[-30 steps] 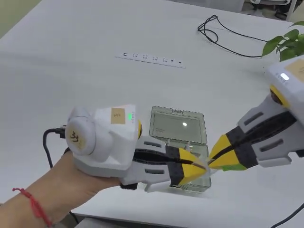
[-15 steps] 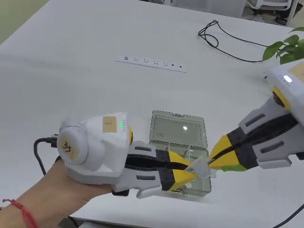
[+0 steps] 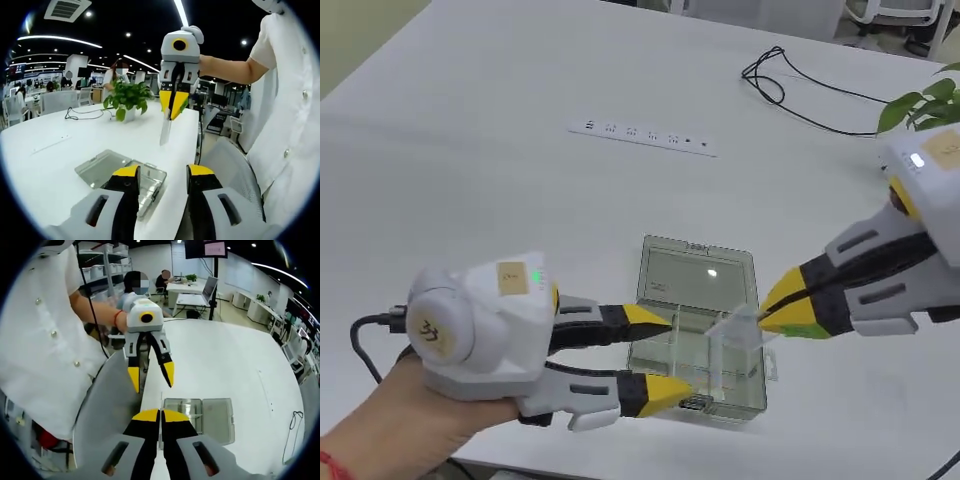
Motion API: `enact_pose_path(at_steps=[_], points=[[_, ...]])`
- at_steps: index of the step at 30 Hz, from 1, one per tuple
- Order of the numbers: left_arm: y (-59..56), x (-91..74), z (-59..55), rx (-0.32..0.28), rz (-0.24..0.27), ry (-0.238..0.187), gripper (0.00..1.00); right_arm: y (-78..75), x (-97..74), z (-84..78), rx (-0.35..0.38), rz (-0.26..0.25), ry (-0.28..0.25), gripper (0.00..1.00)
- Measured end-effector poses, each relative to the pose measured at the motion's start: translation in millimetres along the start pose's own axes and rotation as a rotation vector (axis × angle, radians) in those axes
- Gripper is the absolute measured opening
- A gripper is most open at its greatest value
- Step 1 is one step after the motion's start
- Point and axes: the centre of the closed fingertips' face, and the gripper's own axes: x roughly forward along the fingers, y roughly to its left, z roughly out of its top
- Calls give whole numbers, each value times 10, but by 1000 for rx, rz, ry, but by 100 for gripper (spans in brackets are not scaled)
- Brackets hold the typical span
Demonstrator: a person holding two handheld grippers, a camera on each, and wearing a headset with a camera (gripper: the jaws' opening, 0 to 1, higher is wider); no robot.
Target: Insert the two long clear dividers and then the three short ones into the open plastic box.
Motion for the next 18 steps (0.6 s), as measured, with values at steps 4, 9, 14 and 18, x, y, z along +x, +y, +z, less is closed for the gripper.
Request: enact_pose_path(at_steps=[4,9,14,18], points=[[104,-34,-99,-15,35,19,47,-101,69,-49,14,-17,-2,2],[182,-68,-201,-27,66,36,61,-210,190,-142,30,-26,3,2],[241,-72,-312,-27,84,55,73,-334,341,-293,47,-36,8,2],[258,-63,-414,-23,85,83,78,-401,450,-384,58,-44,15,2]])
